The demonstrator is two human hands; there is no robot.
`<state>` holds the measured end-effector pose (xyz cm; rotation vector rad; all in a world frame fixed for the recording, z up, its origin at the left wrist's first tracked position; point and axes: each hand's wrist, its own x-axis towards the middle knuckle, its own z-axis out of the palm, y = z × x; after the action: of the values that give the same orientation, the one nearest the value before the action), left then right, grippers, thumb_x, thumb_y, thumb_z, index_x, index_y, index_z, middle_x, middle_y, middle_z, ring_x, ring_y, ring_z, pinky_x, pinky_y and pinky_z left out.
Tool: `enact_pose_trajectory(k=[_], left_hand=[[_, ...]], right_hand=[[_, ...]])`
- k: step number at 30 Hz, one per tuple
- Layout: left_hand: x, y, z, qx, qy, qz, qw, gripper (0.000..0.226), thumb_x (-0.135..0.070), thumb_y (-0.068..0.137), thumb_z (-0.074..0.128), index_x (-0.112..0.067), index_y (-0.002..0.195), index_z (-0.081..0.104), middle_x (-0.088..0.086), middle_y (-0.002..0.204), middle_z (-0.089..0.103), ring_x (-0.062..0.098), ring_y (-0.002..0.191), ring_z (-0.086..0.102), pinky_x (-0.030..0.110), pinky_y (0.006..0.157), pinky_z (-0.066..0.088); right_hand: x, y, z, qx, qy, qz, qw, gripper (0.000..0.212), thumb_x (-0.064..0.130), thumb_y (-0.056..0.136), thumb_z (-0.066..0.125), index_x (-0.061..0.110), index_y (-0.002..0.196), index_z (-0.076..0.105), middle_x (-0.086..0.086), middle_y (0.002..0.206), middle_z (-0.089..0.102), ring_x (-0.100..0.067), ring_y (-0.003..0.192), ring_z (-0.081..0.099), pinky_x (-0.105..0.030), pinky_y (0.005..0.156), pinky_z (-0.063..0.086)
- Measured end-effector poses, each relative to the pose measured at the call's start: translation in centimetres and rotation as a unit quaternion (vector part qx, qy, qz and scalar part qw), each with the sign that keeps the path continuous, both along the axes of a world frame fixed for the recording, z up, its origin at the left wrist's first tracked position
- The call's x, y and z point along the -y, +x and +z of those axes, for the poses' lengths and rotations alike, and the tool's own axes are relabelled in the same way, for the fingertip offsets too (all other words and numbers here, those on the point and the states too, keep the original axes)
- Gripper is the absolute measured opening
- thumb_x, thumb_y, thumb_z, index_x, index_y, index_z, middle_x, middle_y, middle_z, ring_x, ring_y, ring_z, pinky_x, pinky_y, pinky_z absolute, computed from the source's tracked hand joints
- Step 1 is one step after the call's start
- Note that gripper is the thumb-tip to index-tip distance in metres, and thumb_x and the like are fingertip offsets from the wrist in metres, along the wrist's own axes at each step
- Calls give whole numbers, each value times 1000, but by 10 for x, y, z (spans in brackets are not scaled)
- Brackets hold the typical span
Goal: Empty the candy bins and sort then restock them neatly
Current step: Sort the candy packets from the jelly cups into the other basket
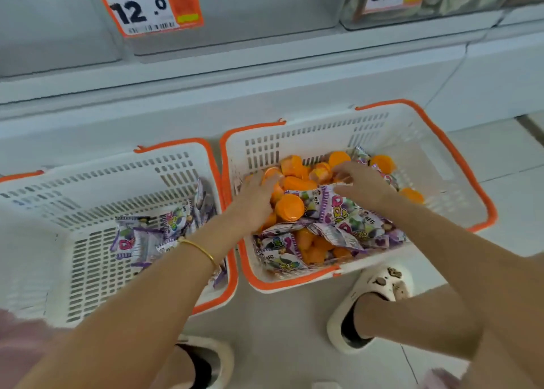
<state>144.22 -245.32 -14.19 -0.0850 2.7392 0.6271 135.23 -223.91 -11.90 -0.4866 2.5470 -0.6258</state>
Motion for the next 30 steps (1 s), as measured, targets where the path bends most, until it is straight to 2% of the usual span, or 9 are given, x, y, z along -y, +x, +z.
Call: enact_pose_trajectory(k=[2, 4, 7, 11, 15, 18, 22, 24, 30], left_hand=[[-3, -10, -10, 60, -109, -19, 992, 72, 1, 89, 53, -14, 150, 16, 16, 156, 11, 33, 145, 7, 48, 116, 21], [-4, -18, -15, 83, -204, -52, 974, 55, 1, 89, 50, -9, 140, 34, 15, 148, 29, 33, 140, 23, 50, 112, 26], [-2, -30, -18, 92, -296, -109, 945, 29, -4, 91, 45, -15, 116, 54, 7, 122, 54, 28, 121, 46, 48, 106, 33], [3, -38, -30, 75, -335, -129, 930, 23, -20, 97, 47, -23, 118, 55, 4, 120, 53, 27, 121, 43, 48, 100, 36], [8, -40, -34, 15, -336, -135, 932, 15, -9, 95, 45, -19, 97, 56, 1, 94, 53, 24, 99, 52, 37, 81, 42], [15, -38, -37, 36, -289, -148, 945, 8, -11, 96, 46, -17, 93, 49, 0, 81, 48, 22, 80, 50, 37, 69, 46], [10, -36, -39, 91, -321, -169, 927, 26, -19, 95, 52, -18, 120, 50, 5, 112, 56, 26, 109, 52, 39, 83, 41], [6, -35, -40, 67, -338, -156, 926, 27, -7, 92, 50, -17, 118, 52, 7, 117, 52, 28, 115, 46, 42, 90, 41], [9, -37, -16, -37, -262, -85, 961, 13, -3, 87, 53, -12, 89, 61, 7, 94, 57, 26, 97, 53, 34, 71, 39]], right_hand=[[-2, -4, -15, 7, 48, 78, 996, 66, 38, 88, 64, 21, 145, 35, -5, 148, 39, -26, 132, 41, -42, 105, 38], [-2, -9, -34, -9, 128, 138, 982, 84, 60, 83, 58, 29, 150, 18, -3, 153, 29, -31, 136, 34, -52, 105, 37], [-1, -10, -55, -44, 201, 115, 972, 86, 72, 83, 43, 34, 151, 6, -7, 150, 34, -36, 131, 39, -53, 95, 44], [5, -4, -73, -67, 228, 105, 966, 69, 63, 90, 42, 22, 143, 28, -9, 135, 49, -32, 117, 52, -44, 80, 48], [-1, -4, -74, -82, 125, 74, 986, 27, 39, 98, 46, 15, 109, 50, -7, 104, 60, -27, 94, 60, -34, 63, 44], [-10, -5, -65, -74, 64, 26, 995, 20, 36, 98, 47, 16, 100, 50, -1, 75, 55, -24, 74, 56, -32, 51, 34], [-12, -5, -56, -112, 40, -34, 992, 31, 41, 97, 47, 11, 107, 50, -6, 82, 58, -25, 72, 54, -37, 58, 42], [-10, -5, -47, -133, -9, -78, 988, 34, 42, 96, 48, 9, 103, 52, -10, 84, 59, -27, 73, 56, -39, 59, 43], [-5, -5, -18, -99, -148, -170, 969, 27, 34, 97, 50, 7, 94, 51, -9, 69, 50, -21, 57, 44, -33, 55, 34]])
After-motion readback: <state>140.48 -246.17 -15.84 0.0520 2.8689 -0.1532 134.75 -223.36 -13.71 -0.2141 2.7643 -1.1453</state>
